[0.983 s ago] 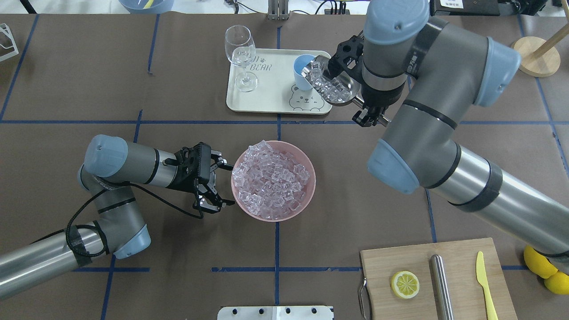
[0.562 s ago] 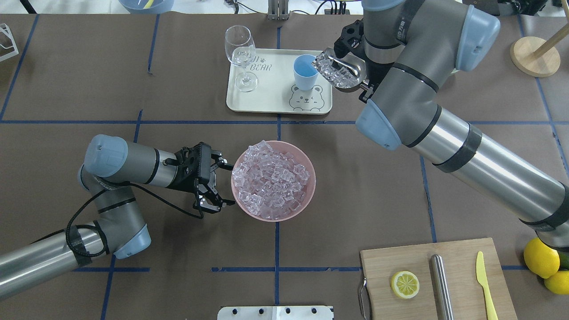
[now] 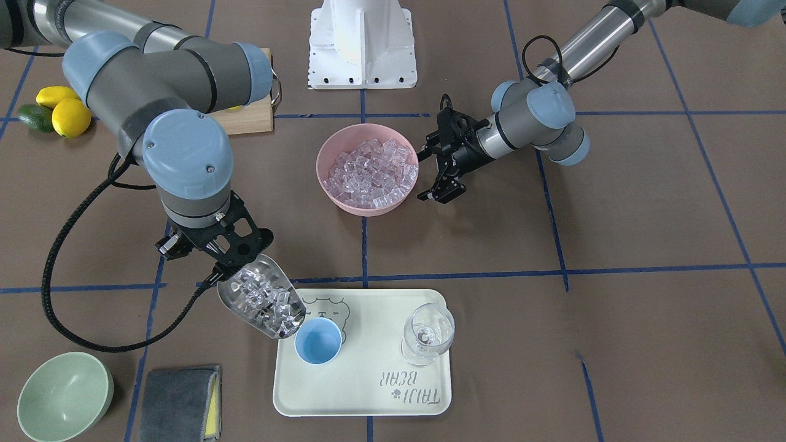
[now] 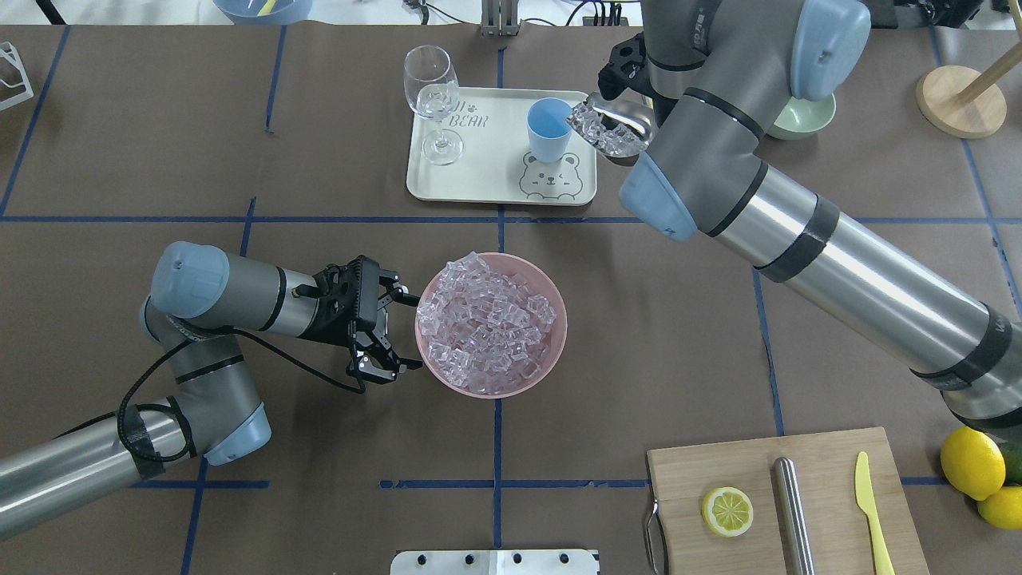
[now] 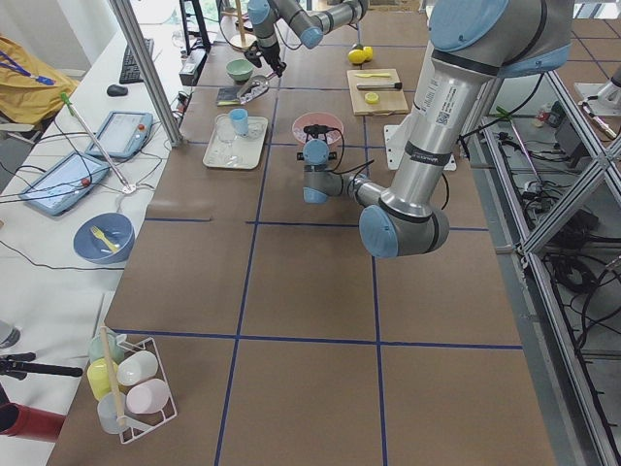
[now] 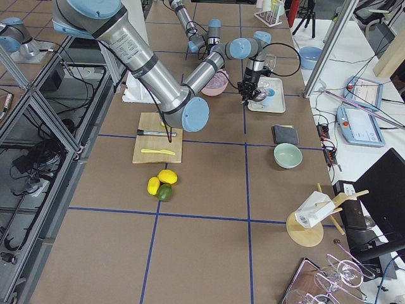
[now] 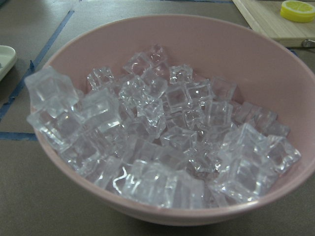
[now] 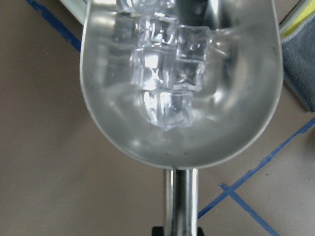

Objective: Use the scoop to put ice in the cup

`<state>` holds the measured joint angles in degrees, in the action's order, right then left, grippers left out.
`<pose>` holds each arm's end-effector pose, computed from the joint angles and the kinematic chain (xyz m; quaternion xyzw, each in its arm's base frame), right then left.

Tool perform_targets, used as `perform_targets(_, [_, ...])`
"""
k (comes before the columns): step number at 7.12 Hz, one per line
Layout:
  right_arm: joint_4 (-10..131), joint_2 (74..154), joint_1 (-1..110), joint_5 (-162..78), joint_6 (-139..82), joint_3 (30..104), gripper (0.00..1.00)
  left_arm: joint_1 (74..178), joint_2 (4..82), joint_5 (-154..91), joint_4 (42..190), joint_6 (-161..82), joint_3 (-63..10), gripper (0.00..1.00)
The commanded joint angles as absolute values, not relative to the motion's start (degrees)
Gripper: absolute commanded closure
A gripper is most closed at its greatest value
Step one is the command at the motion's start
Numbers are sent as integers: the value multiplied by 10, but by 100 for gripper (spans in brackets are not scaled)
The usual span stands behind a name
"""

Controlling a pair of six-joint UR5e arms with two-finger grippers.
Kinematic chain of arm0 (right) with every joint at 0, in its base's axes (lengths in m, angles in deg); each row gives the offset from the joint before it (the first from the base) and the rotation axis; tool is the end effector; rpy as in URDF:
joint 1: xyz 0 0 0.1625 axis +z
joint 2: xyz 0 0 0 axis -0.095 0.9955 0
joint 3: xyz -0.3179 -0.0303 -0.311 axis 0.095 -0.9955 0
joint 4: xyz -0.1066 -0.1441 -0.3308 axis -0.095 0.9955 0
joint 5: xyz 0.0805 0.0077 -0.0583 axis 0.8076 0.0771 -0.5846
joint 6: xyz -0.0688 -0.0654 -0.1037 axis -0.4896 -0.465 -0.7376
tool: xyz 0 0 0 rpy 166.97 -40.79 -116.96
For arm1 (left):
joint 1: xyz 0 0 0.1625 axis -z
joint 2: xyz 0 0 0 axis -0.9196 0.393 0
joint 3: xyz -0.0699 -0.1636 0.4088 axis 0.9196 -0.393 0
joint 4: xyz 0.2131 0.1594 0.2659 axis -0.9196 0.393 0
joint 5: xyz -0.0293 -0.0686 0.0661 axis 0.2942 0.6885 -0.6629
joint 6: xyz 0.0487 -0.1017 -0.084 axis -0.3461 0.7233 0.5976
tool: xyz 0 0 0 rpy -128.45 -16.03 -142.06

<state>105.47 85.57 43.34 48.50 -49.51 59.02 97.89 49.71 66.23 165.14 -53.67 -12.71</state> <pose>-0.4132 -0.5878 0.3191 0.0333 -0.2282 -0.3956 0.8890 0.5351 -0.3975 0.3838 0.4994 0.4935 0.4901 0.5165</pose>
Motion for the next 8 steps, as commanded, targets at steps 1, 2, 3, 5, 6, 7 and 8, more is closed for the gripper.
perform_targets(1, [1081,822,435,486,-511,552,100,979,497,662,1651,-537,-127,0])
perform_targets(2, [1108,801,435,484,-531,535,100,979,497,662,1651,-537,-127,0])
perform_targets(3, [1125,796,435,483,-552,534,100,979,497,662,1651,-537,-127,0])
perform_targets(5, [1153,774,441,483,-582,511,100,979,497,662,1651,-537,-127,0])
perform_targets(6, [1159,760,446,484,-585,492,100,979,497,662,1651,-537,-127,0])
perform_targets(7, [1161,747,449,485,-593,474,100,979,497,662,1651,-537,-127,0])
perform_targets(8, [1169,732,452,486,-604,454,100,979,497,662,1651,-537,-127,0])
